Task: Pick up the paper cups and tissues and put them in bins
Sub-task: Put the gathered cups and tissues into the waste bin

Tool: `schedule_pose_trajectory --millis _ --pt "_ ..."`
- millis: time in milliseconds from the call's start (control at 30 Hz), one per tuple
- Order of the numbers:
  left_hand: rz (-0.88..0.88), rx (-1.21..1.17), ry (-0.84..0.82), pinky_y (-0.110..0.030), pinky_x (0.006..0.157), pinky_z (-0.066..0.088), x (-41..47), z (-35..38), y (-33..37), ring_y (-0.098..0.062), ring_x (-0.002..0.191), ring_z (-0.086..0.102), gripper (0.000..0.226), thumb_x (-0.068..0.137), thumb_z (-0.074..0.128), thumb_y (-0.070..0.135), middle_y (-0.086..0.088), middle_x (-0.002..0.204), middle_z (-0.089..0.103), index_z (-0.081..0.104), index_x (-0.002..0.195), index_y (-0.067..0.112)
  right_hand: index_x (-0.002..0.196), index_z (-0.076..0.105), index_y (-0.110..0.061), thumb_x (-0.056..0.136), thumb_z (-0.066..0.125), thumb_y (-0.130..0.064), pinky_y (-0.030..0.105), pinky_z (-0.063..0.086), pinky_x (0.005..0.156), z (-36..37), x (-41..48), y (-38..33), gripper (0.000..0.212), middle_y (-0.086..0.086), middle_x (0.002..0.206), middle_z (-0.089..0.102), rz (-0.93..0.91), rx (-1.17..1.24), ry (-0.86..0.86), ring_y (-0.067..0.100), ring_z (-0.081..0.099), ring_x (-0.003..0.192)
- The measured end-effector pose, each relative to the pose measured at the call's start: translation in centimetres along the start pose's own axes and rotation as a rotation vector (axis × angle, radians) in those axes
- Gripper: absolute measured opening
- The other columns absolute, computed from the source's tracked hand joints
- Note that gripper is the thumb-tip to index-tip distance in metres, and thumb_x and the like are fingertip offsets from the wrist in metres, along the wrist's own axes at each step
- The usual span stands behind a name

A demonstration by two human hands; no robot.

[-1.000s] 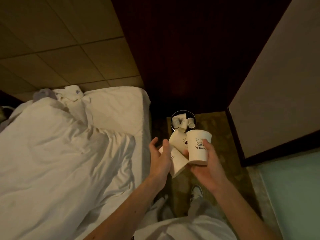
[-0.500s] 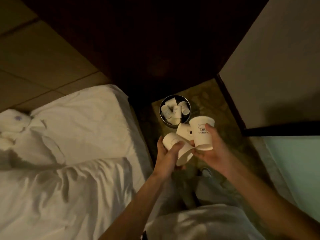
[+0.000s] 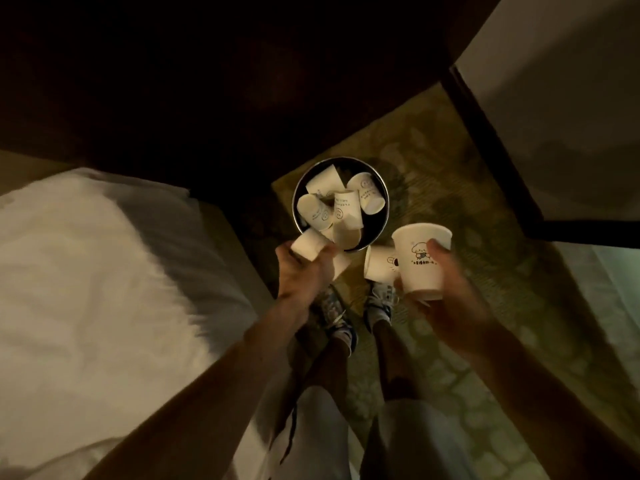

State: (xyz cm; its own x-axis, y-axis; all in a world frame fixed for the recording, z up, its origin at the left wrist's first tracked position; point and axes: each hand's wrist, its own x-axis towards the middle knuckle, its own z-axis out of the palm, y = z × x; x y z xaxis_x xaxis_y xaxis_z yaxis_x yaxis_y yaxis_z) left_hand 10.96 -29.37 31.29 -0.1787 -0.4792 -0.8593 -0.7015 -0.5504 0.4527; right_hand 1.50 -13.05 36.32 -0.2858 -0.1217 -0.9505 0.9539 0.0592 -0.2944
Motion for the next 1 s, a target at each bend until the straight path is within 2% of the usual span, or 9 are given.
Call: schedule_pose_trajectory --millis 100,200,300,433,533,600,733,833,1000 --pt "0.000 0.043 0.114 -0.046 0.097 0.050 6.7 2.3 -1.5 -0.025 0.111 0.058 0.070 0.079 0.080 0.031 -0.009 0.124 0.057 0.037 0.131 0.015 0.098 0.074 -0.027 0.083 0.061 -0.050 0.031 0.051 0.061 -0.4 4.3 0.8 0.030 0.008 0.107 0.072 -0.018 -0.035 -0.029 0.024 0.066 0.092" --pt "-0.007 0.075 0.194 -0.046 0.099 0.048 12.2 3.8 -2.7 -0.027 0.116 0.055 0.076 0.075 0.083 0.037 -0.011 0.129 0.054 0.036 0.131 0.016 0.077 0.077 -0.035 0.075 0.061 -0.052 0.027 0.052 0.053 -0.6 7.6 1.3 0.023 0.002 0.091 0.074 -0.036 -0.050 -0.086 0.018 0.070 0.076" --pt "0.051 0.129 0.206 -0.044 0.095 0.052 15.5 4.3 -4.1 -0.026 0.113 0.058 0.076 0.070 0.085 0.043 -0.006 0.122 0.056 0.040 0.125 0.018 0.075 0.077 -0.035 0.074 0.062 -0.051 0.026 0.052 0.052 -0.8 10.2 1.6 0.022 0.002 0.087 0.075 -0.015 -0.045 -0.099 0.017 0.069 0.072" --pt "0.301 0.218 0.140 -0.039 0.084 0.058 16.4 3.8 -5.6 -0.021 0.112 0.059 0.074 0.066 0.085 0.048 -0.005 0.123 0.057 0.045 0.121 0.018 0.103 0.073 -0.026 0.075 0.062 -0.052 0.027 0.052 0.054 -0.7 12.2 1.4 0.039 0.004 0.098 0.073 0.016 -0.093 -0.146 0.018 0.070 0.079" --pt "0.497 0.571 0.238 -0.040 0.086 0.047 16.2 2.8 -6.5 -0.031 0.119 0.046 0.080 0.067 0.080 0.055 -0.016 0.131 0.047 0.051 0.126 0.010 0.121 0.064 -0.023 0.078 0.061 -0.052 0.028 0.053 0.058 0.0 12.8 0.8 0.052 0.006 0.111 0.070 0.011 -0.156 -0.179 0.020 0.069 0.088" --pt "0.474 0.777 0.285 -0.047 0.095 0.043 16.3 2.0 -6.7 -0.036 0.120 0.039 0.077 0.068 0.081 0.050 -0.019 0.133 0.042 0.053 0.128 0.010 0.122 0.062 -0.023 0.081 0.060 -0.052 0.027 0.053 0.057 0.6 13.0 0.6 0.050 0.005 0.107 0.072 -0.003 -0.185 -0.182 0.018 0.071 0.085" --pt "0.399 0.633 0.143 -0.048 0.103 0.039 15.5 0.6 -6.2 -0.033 0.131 0.032 0.084 0.069 0.084 0.039 -0.013 0.140 0.035 0.043 0.139 0.019 0.120 0.061 -0.020 0.083 0.060 -0.049 0.026 0.054 0.053 1.8 13.3 0.2 0.046 0.004 0.095 0.075 0.021 -0.147 -0.212 0.016 0.072 0.075" --pt "0.571 0.491 0.162 -0.039 0.093 0.048 13.5 0.1 -5.0 -0.023 0.122 0.043 0.067 0.080 0.074 0.050 0.000 0.130 0.039 0.046 0.135 0.024 0.114 0.062 -0.020 0.088 0.057 -0.047 0.026 0.053 0.051 2.6 13.5 0.3 0.038 0.002 0.089 0.076 0.041 -0.150 -0.206 0.016 0.072 0.071" --pt "0.258 0.201 -0.371 -0.028 0.076 0.056 11.4 0.7 -2.6 -0.014 0.110 0.062 0.047 0.081 0.071 0.050 0.008 0.127 0.056 0.053 0.124 0.046 0.108 0.063 -0.014 0.077 0.061 -0.046 0.025 0.051 0.047 3.8 13.6 0.4 0.045 0.005 0.080 0.074 0.082 -0.084 -0.273 0.015 0.068 0.061"
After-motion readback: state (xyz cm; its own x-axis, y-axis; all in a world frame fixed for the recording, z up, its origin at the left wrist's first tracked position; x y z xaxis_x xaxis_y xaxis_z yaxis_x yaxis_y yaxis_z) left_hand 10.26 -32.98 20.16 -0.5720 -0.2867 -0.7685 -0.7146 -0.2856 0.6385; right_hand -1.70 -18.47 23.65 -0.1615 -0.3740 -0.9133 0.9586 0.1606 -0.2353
